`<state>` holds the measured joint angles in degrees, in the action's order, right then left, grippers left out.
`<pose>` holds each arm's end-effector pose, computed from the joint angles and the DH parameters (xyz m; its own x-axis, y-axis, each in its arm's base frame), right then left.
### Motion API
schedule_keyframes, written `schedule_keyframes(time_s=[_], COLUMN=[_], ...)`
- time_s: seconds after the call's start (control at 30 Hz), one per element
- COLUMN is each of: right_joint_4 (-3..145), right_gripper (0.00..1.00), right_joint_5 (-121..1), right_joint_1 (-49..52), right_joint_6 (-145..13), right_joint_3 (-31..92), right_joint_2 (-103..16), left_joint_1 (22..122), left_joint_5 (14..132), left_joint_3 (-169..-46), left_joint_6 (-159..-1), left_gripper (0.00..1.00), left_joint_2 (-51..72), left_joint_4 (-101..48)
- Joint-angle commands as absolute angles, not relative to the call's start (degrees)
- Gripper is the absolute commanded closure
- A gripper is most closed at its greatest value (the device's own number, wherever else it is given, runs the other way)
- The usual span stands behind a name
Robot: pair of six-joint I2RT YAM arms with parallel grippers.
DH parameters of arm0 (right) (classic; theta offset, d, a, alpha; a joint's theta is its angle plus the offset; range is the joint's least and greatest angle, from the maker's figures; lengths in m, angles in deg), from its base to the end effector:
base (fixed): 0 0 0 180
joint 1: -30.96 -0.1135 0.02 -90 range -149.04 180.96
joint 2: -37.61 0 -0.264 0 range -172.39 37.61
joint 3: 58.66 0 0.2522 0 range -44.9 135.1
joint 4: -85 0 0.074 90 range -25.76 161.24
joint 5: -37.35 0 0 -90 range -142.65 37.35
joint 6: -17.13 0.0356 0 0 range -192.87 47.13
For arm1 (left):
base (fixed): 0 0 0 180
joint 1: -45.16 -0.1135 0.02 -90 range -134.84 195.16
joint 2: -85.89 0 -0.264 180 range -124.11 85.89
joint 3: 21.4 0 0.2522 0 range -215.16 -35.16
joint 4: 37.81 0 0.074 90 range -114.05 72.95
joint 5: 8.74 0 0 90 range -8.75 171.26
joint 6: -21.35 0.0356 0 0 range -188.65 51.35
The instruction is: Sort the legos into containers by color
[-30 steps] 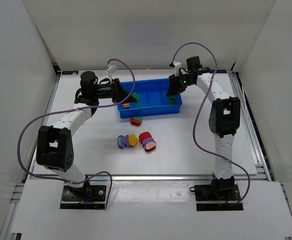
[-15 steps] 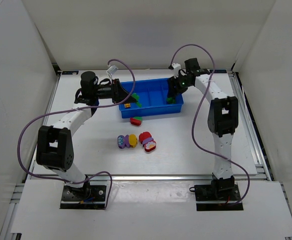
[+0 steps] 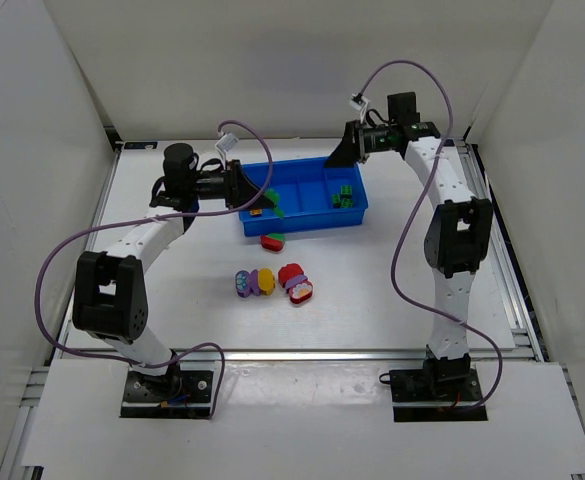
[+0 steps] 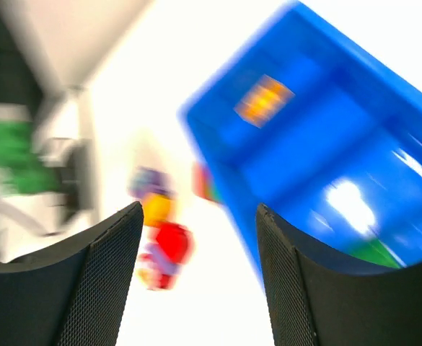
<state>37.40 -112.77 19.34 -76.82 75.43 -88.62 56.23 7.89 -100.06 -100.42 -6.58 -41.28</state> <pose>0.4800 0.1302 0.3023 -0.5728 -0.1528 -0.8053 -0.7948 0.3440 0.5000 0.3459 -0.1024 0.3019 -0.6657 -0.0233 -0.7458 0.7404 0.1031 -0.6642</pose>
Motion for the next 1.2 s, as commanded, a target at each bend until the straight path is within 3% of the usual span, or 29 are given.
schedule_keyframes(time_s=[0.0, 0.23, 0.33, 0.43, 0.63, 0.77, 1.17], right_joint_4=[41.5, 44.4, 43.9, 44.0, 44.1, 41.1, 35.2], right_gripper=[0.32, 0.3, 0.14, 0.11, 0.18, 0.33, 0.34], right_joint_5=[-130.3, -130.4, -129.8, -130.6, -132.8, -133.9, -134.1], right_joint_1=[17.3, 12.2, 10.8, 9.8, 8.2, 7.0, 4.5], right_joint_6=[-64.9, -59.7, -58.9, -58.9, -60.1, -64.6, -71.9], right_joint_3=[79.7, 79.7, 80.1, 79.8, 79.5, 78.8, 78.8], right_joint_2=[-88.0, -87.4, -87.5, -87.3, -87.1, -86.6, -85.8], left_joint_1=[56.9, 57.7, 58.2, 58.3, 58.5, 58.6, 58.6], left_joint_5=[5.9, 5.5, 5.6, 5.6, 5.8, 5.8, 5.9], left_joint_3=[-100.0, -100.7, -101.0, -101.3, -101.8, -102.7, -104.2], left_joint_6=[-98.3, -97.1, -96.3, -95.3, -94.9, -94.8, -94.6], left_gripper=[0.79, 0.79, 0.79, 0.79, 0.79, 0.79, 0.79], left_joint_2=[-3.5, -3.6, -3.6, -3.6, -4.2, -4.6, -5.9], left_joint_4=[-40.7, -39.5, -39.1, -38.1, -37.7, -37.7, -37.7])
